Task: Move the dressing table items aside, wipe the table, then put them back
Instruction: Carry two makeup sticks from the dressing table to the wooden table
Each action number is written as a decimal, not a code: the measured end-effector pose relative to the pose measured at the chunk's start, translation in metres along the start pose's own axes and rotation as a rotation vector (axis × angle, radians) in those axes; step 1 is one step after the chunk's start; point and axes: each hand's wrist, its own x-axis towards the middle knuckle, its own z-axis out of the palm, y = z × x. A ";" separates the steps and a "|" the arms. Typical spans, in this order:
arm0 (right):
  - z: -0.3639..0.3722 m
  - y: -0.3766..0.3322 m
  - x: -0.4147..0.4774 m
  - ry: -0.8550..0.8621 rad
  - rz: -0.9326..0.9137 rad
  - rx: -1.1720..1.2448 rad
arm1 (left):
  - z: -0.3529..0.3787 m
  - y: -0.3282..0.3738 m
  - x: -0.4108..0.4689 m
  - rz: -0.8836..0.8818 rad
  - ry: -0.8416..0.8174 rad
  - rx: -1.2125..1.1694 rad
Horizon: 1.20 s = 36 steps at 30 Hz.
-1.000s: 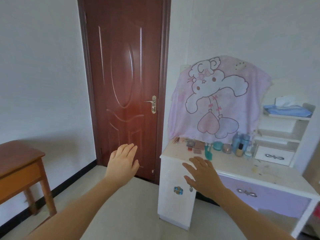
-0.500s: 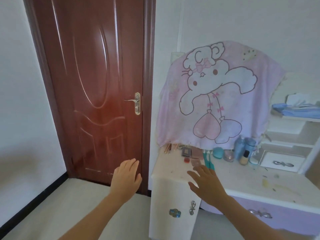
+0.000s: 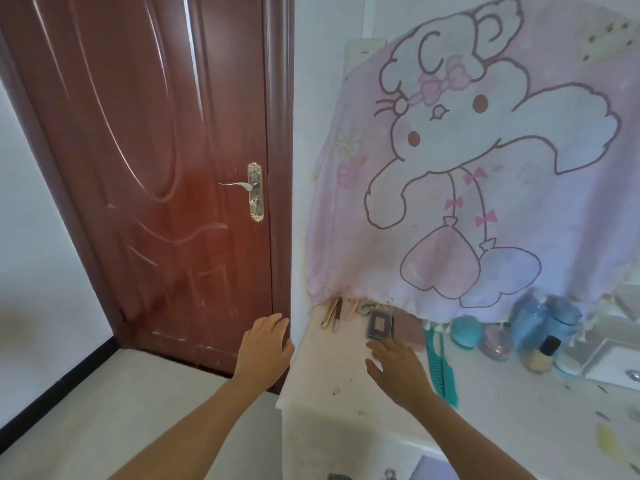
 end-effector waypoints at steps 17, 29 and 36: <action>0.094 0.027 0.151 -0.346 0.322 0.230 | 0.149 -0.022 0.140 -0.194 -0.420 -0.306; 0.134 0.032 0.228 -0.395 0.568 0.251 | 0.201 -0.012 0.211 -0.226 -0.636 -0.347; 0.151 0.028 0.238 -0.469 0.650 0.178 | 0.215 -0.006 0.225 -0.217 -0.701 -0.316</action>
